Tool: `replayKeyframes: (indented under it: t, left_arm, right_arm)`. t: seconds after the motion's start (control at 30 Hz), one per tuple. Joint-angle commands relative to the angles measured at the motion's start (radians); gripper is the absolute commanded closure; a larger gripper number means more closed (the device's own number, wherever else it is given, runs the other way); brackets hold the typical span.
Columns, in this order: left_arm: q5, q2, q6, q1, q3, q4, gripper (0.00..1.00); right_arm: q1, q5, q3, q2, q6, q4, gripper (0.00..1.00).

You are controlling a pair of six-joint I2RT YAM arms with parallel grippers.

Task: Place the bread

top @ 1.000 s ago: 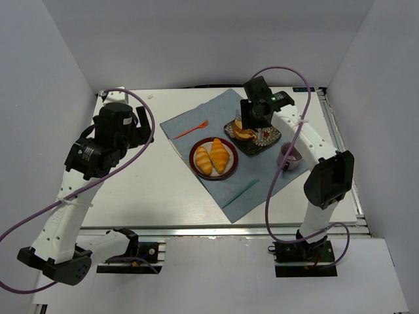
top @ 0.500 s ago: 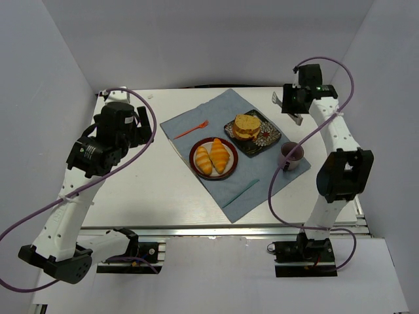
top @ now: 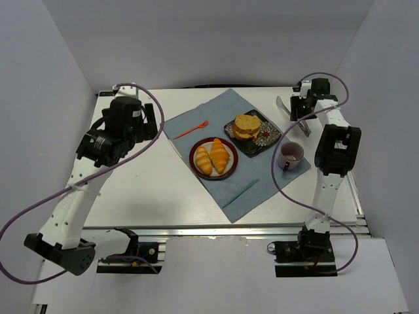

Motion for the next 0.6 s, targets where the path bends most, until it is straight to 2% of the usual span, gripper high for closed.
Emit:
replayKeyframes:
  t: [0.0,0.23,0.37,0.5,0.57]
  left_arm:
    - [0.013,0.040,0.028,-0.003,0.035,0.004,0.02]
    - [0.026,0.103,0.041,-0.003,0.058,0.011,0.02]
    - [0.027,0.094,0.034,-0.005,0.049,0.027,0.02]
    - [0.030,0.062,0.020,-0.003,0.028,0.046,0.02]
    - [0.049,0.027,0.012,-0.003,0.006,0.072,0.02]
  right_arm:
    - [-0.031,-0.033,0.058,0.039,-0.070,0.102,0.38]
    - [-0.051,-0.028,0.066,0.087,-0.069,0.108,0.32]
    - [-0.051,-0.032,0.050,0.038,-0.060,0.108,0.11]
    - [-0.049,-0.013,0.084,-0.051,-0.017,0.094,0.11]
    - [-0.046,0.054,0.128,-0.121,0.029,0.074,0.11]
